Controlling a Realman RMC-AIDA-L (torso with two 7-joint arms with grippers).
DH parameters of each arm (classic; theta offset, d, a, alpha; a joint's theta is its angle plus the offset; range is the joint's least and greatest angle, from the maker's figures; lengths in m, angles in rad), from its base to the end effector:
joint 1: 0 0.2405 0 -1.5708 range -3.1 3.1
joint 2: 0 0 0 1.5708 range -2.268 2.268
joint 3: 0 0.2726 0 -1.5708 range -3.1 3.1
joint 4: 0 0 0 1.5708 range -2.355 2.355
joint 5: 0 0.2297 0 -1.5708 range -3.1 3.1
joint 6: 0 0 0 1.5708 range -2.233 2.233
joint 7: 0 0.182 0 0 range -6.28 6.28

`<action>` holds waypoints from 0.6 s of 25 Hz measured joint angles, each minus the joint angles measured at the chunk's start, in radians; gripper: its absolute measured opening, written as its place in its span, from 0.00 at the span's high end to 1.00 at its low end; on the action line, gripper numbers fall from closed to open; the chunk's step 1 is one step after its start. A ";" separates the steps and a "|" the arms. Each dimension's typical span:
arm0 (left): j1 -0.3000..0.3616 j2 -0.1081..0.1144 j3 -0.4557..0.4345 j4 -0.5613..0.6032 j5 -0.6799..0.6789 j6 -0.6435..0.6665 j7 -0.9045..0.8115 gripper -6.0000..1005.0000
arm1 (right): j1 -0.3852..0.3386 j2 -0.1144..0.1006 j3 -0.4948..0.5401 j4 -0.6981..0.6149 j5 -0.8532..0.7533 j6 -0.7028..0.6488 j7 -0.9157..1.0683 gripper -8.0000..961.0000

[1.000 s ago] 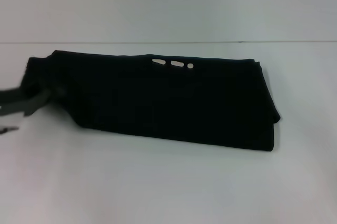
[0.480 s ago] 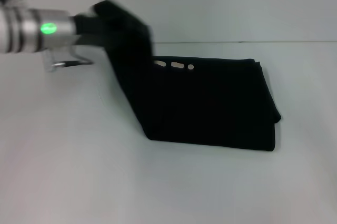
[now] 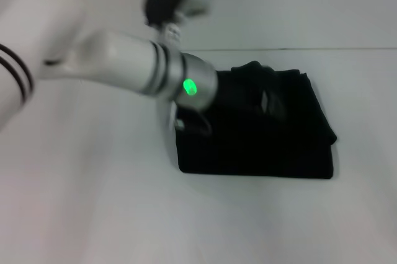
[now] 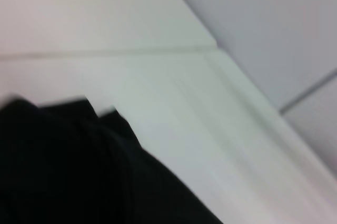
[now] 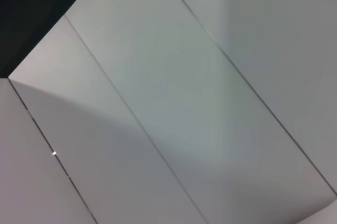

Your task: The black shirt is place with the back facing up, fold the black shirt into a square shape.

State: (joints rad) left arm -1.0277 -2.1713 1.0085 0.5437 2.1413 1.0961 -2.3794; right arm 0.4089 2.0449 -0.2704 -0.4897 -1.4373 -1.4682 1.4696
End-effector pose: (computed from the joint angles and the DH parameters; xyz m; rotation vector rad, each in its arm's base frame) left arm -0.1044 0.4559 -0.1472 -2.6519 -1.3669 -0.3696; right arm 0.3444 0.3779 0.0969 -1.6449 0.9272 1.3764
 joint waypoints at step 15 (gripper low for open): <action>0.271 0.032 0.102 0.361 -0.101 0.359 0.245 0.73 | 0.039 -0.035 -0.016 -0.008 -0.112 0.033 0.111 0.17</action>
State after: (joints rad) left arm -0.7571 -2.1396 1.1104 0.9049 2.0401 1.4554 -2.1341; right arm 0.4479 2.0097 -0.2869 -0.4977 -1.5495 -1.4350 1.5804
